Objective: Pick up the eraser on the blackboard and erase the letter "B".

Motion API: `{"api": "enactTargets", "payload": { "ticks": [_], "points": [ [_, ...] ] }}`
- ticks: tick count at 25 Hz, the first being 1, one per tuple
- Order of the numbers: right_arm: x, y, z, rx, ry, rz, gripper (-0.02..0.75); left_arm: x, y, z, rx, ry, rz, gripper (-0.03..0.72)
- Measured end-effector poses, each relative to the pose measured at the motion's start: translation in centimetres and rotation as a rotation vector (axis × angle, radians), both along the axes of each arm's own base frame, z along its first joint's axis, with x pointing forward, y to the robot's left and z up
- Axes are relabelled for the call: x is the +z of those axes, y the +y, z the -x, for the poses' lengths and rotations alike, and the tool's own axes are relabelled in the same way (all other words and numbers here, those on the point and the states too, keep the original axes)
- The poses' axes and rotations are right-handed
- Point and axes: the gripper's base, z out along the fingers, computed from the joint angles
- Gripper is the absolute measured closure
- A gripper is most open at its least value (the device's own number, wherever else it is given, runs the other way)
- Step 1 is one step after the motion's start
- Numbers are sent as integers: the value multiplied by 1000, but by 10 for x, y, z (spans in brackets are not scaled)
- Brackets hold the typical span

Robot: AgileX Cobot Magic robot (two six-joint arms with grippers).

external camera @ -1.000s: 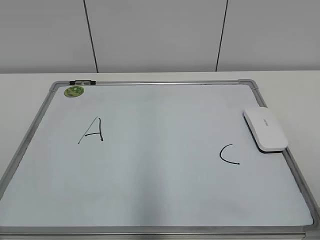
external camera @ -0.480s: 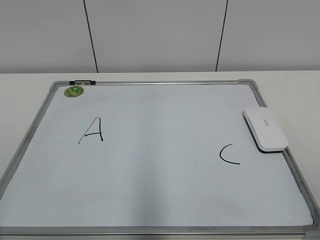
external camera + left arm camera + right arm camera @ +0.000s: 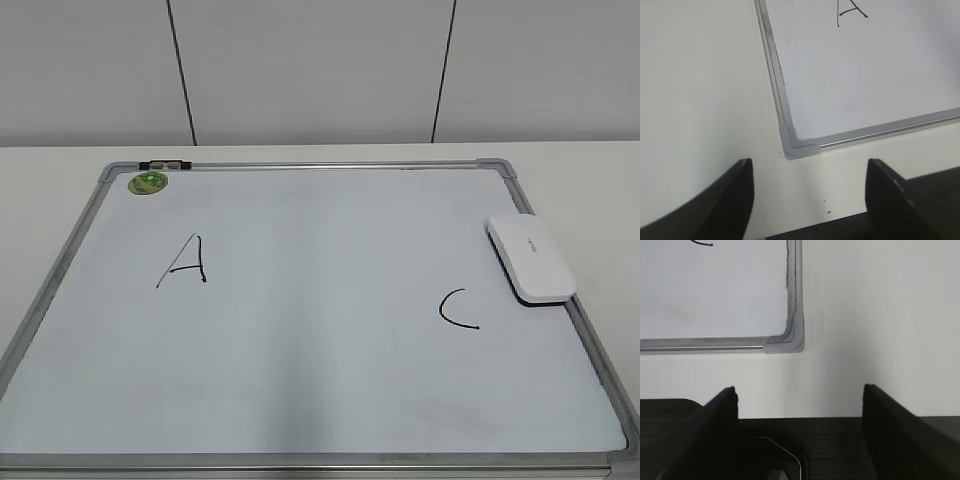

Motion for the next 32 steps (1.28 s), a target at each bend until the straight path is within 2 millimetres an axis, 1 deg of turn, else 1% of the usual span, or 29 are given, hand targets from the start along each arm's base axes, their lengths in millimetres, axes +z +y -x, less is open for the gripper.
{"api": "enactTargets", "payload": {
  "ticks": [3,6,12,17,21,25,32],
  "points": [
    [1,0,3,0,-20,-4,167,1,1,3,22,-22,5,182],
    [3,-1,11,0,-75,-8,167,1,3,9,55,-58,13,193],
    [6,-3,34,-30,-220,-17,167,2,5,19,106,-120,24,210],
    [7,-4,47,-75,-307,-17,167,1,7,27,141,-170,30,214],
    [6,-4,53,-83,-350,-17,167,1,7,33,164,-207,34,228],
    [5,-4,56,-83,-369,-18,167,0,7,34,179,-214,34,237],
    [5,-4,57,-83,-373,-18,167,0,7,34,194,-214,32,265]
  ]
}}
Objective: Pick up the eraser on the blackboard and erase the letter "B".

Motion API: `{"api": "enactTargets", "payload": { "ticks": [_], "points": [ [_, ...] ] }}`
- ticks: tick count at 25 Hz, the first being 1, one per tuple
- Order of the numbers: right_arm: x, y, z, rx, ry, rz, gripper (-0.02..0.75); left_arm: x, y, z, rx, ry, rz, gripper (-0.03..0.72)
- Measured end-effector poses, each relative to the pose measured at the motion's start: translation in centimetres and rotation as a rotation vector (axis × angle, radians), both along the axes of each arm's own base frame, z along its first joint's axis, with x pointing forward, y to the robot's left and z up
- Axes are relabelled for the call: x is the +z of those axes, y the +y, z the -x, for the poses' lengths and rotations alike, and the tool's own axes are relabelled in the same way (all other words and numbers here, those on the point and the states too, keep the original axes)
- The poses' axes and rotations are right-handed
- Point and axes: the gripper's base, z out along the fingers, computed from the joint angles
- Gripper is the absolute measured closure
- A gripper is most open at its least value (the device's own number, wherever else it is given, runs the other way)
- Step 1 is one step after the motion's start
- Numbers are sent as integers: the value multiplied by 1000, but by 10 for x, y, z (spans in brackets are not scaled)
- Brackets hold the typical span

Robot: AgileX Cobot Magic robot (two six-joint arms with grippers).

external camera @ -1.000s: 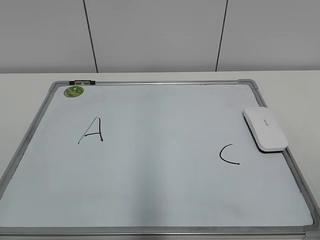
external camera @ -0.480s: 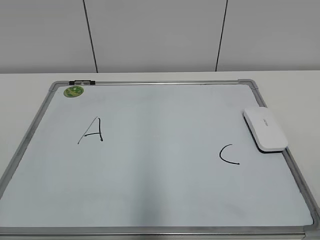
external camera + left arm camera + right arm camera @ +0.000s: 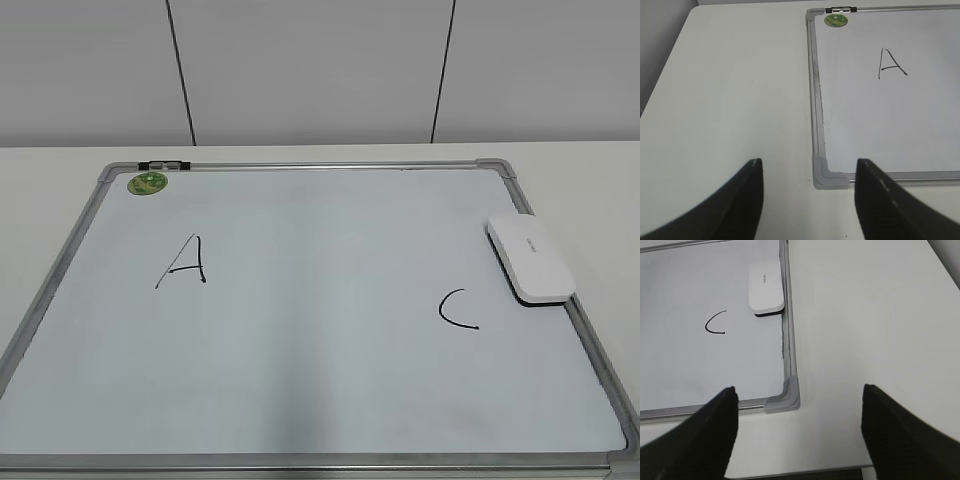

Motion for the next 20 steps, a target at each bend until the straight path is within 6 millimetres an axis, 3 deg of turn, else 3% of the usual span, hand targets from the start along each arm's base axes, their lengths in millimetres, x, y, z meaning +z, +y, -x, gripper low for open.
{"api": "enactTargets", "payload": {
  "ticks": [20],
  "points": [
    [0,0,0,-1,-2,-1,167,0,0,0,55,0,0,337]
  ]
}}
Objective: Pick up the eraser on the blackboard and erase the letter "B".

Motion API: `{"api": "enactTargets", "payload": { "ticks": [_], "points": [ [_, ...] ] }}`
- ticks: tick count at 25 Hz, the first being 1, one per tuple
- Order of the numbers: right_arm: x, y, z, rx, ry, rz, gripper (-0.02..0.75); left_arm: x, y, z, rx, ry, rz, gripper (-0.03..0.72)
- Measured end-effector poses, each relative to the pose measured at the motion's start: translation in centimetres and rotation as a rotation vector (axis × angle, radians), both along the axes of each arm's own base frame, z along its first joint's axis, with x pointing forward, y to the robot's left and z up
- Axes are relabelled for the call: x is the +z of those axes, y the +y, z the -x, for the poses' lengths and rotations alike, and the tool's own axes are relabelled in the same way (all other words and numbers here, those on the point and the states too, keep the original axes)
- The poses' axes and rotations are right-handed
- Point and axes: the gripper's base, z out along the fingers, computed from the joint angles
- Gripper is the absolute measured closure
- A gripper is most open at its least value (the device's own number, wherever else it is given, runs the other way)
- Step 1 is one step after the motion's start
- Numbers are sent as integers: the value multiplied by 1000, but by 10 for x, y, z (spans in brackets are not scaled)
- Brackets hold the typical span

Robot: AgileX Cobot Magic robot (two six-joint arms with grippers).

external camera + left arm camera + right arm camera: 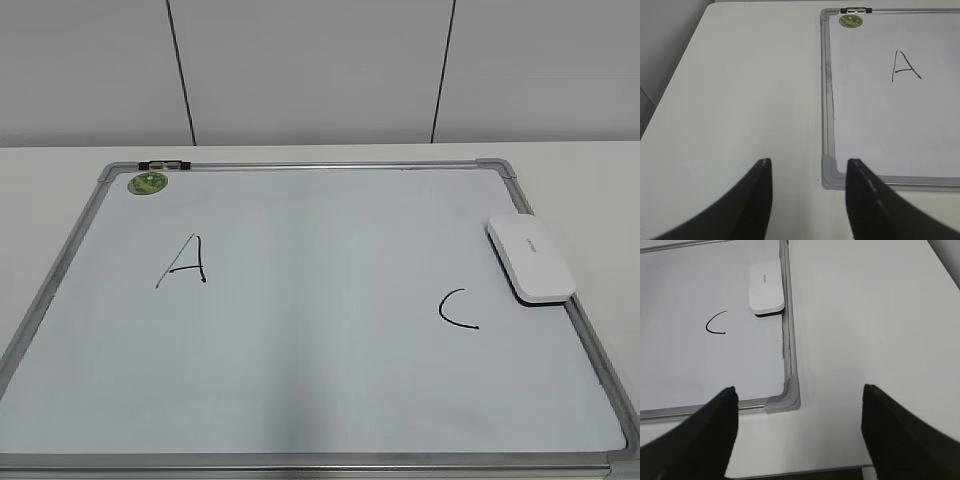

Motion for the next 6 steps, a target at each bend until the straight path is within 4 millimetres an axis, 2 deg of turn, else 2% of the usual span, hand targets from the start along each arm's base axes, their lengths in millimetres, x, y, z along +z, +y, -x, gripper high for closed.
{"api": "enactTargets", "payload": {
  "ticks": [6],
  "points": [
    [0,0,0,0,0,0,167,0,0,0,0,0,0,352]
  ]
}}
